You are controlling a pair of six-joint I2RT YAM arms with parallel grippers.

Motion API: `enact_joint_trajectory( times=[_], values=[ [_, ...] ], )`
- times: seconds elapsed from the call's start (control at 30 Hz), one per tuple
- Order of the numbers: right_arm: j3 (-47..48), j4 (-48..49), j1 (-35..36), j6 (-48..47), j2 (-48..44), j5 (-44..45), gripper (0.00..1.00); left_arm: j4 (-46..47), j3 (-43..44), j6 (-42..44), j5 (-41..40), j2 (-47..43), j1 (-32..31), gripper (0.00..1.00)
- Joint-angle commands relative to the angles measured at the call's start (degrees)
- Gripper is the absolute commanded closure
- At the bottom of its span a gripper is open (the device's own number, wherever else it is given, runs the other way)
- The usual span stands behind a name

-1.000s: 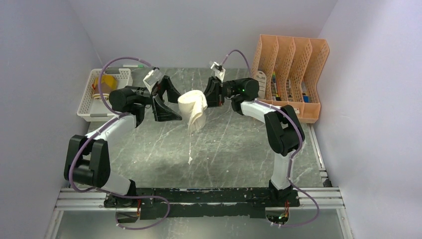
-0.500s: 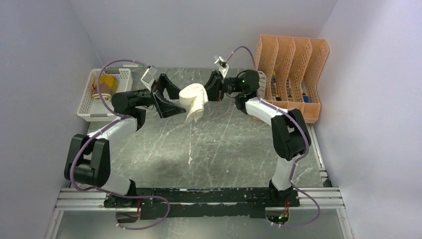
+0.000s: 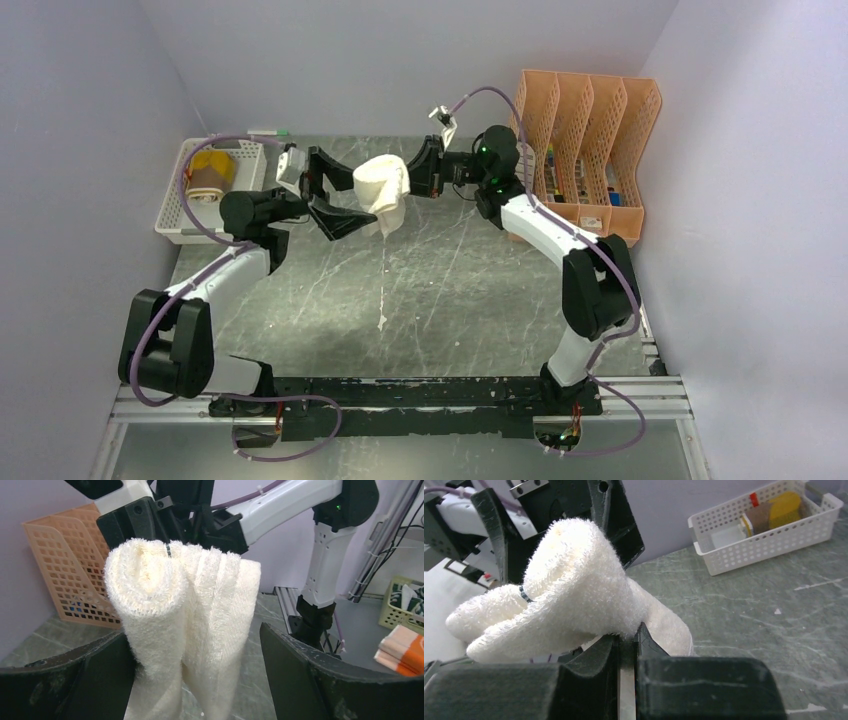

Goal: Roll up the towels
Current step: Pick up the towel at the center of the board.

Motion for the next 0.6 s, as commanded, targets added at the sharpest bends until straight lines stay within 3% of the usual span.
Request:
enact_joint_trajectory(
  times=[0.0,0.2,0.3,0.4,0.57],
  values=[
    [3.52,-14.33,1.27,-8.25,-3.06,13.23,1.00,5.16,-1.45,-1.86,3.14,-0.26,-1.93,0.05],
    [7.48,-23.84,2.36,-9.58,-3.09,20.29,1.00,27.07,-1.78,-18.25,4.19,5.37,-2.01,0.05],
    [10.66,-31.13,4.85,-11.69,-3.37,25.31,1.00,29.10,-1.98,-20.40,4.07,6.88,-2.23,0.05],
    [14.95,-37.46,6.91,-12.86,-2.73,30.23,1.00,21.16,-2.82,-13.39,3.34,5.54,-2.79,0.05],
    [16.75,-39.05,8.64,-11.16,-2.34,32.54,1.00,-5.91,-2.36,8.05,0.71,-1.21,-4.58,0.05]
  ],
)
